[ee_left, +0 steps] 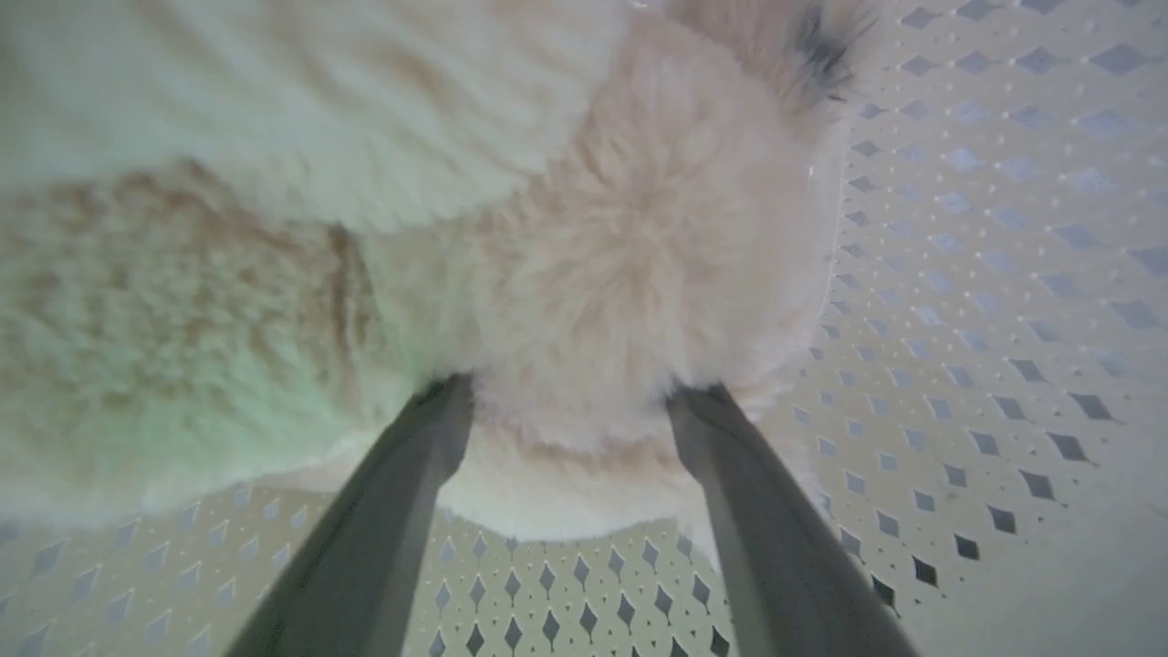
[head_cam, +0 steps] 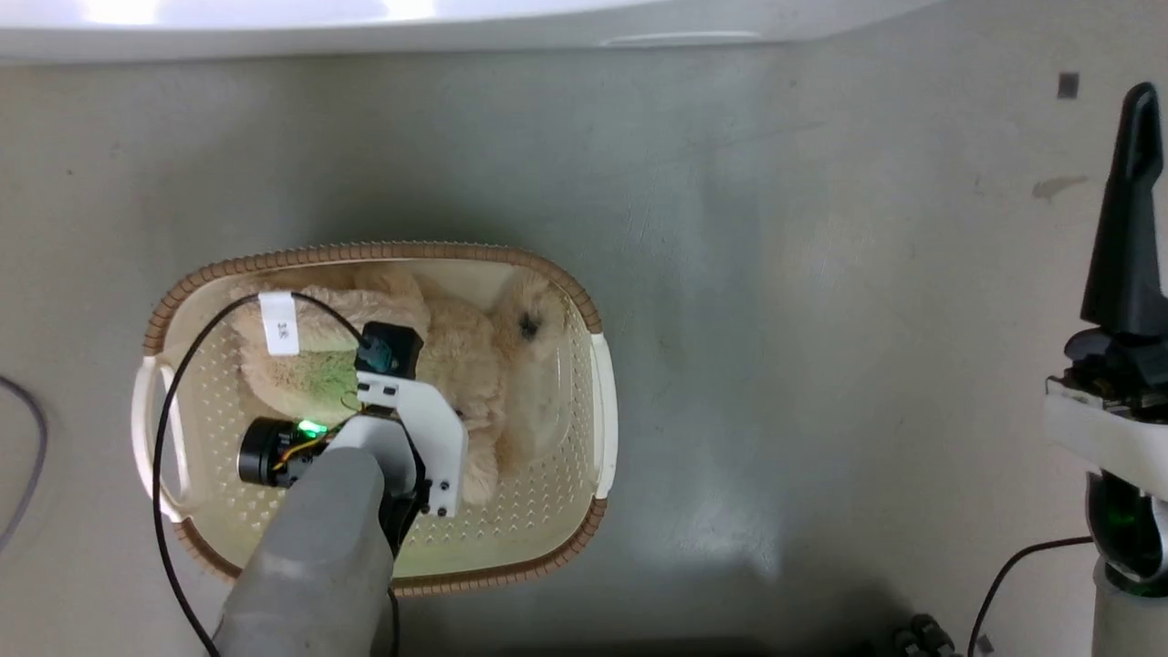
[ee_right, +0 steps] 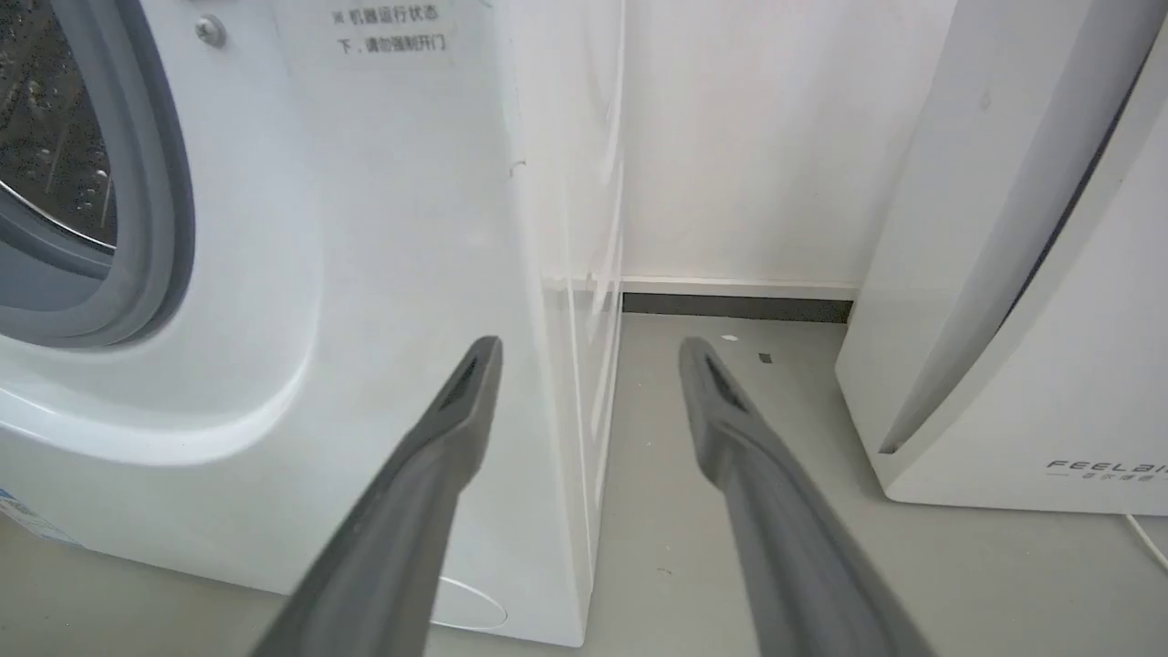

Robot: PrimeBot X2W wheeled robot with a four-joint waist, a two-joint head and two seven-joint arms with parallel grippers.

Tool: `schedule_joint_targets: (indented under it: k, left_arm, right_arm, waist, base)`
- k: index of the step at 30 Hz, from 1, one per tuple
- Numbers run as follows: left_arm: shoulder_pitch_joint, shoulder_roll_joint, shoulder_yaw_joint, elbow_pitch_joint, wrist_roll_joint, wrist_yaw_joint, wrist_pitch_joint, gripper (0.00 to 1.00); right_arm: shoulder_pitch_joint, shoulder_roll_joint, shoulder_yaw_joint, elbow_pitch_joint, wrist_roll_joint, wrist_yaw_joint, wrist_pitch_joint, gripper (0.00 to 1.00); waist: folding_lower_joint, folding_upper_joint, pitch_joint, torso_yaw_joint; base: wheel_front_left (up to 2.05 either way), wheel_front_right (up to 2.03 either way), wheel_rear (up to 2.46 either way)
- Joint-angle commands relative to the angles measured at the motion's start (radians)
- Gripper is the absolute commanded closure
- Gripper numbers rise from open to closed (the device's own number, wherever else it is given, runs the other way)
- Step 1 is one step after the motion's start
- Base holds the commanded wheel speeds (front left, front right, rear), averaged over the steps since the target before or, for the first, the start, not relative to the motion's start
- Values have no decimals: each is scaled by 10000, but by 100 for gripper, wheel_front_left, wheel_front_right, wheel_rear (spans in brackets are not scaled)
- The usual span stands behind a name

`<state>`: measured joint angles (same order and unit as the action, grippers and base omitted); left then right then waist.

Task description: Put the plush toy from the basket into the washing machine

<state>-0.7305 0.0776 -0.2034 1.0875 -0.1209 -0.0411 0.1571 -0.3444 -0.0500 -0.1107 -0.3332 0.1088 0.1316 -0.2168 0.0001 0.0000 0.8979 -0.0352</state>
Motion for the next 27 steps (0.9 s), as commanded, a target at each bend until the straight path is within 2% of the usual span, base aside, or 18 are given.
schedule_joint_targets:
  k: [1, 6, 7, 8, 9, 18, 27]
  left_arm:
    - [-197, 60, -51, 277, -77, 58, -10, 0]
    - [-541, 89, -230, 791, -149, 119, -214, 0]
    - [-600, 87, -263, 894, -178, 86, -166, 7]
    - [-669, 86, -294, 997, -208, 58, -142, 80]
    - [-720, 84, -341, 1100, -230, 1, -51, 100]
    - [-1145, 128, -677, 2023, -453, -227, 47, 100]
    - [-711, 105, -961, 2032, -483, -516, -867, 100]
  right_arm:
    - [-236, -2, -36, -115, 125, -8, -95, 0]
    - [-420, -2, -68, -238, 192, -8, -199, 0]
    - [-463, -2, -76, -268, 205, -9, -220, 0]
    - [-503, -2, -82, -294, 217, -9, -241, 0]
    - [-541, -2, -87, -315, 228, -9, -261, 0]
    - [-834, -2, -207, -482, 396, -9, -448, 0]
    - [-515, -2, -130, -18, 439, -9, -450, 0]
  waist:
    - [-1, 0, 109, -9]
    - [-1, 0, 394, -39]
    - [-1, 0, 445, -44]
    - [-1, 0, 496, -49]
    - [-1, 0, 541, -54]
    - [-1, 0, 692, -132]
    - [-1, 0, -756, 1]
  base:
    - [0, 0, 0]
    - [0, 0, 0]
    - [0, 0, 0]
    - [0, 0, 0]
    - [0, 0, 0]
    - [0, 0, 0]
    - [0, 0, 0]
